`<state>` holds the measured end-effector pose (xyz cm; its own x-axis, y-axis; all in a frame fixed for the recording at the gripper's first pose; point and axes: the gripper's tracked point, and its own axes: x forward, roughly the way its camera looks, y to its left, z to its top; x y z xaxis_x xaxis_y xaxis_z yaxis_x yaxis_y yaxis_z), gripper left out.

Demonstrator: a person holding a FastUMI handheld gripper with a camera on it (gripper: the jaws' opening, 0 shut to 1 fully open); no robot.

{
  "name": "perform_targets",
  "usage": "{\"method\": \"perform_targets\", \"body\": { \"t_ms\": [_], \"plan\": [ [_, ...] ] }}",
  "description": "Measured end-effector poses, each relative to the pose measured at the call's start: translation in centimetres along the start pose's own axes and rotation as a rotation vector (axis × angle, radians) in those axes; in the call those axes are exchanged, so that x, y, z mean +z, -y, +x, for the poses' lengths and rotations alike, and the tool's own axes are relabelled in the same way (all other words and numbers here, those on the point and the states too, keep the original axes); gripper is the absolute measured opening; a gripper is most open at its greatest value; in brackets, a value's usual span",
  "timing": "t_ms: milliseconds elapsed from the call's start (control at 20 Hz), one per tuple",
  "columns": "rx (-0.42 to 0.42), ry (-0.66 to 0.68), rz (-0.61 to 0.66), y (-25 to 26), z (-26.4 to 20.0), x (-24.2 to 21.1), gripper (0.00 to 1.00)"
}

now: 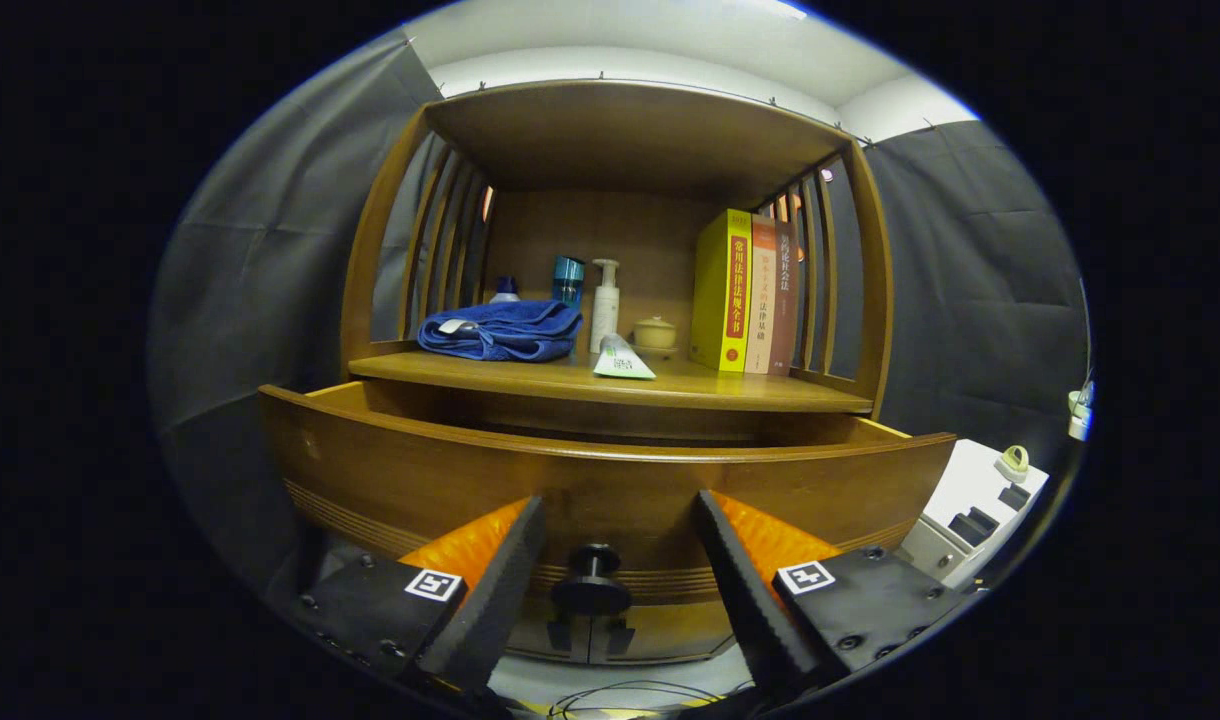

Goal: Pull open the drawer, take out the items inside it, and place them on the countertop above the cabinet.

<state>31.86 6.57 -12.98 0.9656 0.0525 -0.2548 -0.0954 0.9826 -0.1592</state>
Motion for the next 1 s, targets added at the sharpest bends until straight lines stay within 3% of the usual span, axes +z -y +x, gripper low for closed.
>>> {"method": "perform_targets", "body": {
  "t_ms": [650, 1000],
  "plan": [
    [-0.015, -0.012, -0.039, -0.9, 9.2, 0.5, 0.99],
    [-0.012, -0.004, -0.055, -1.6, 9.4, 0.2, 0.98]
  ]
}}
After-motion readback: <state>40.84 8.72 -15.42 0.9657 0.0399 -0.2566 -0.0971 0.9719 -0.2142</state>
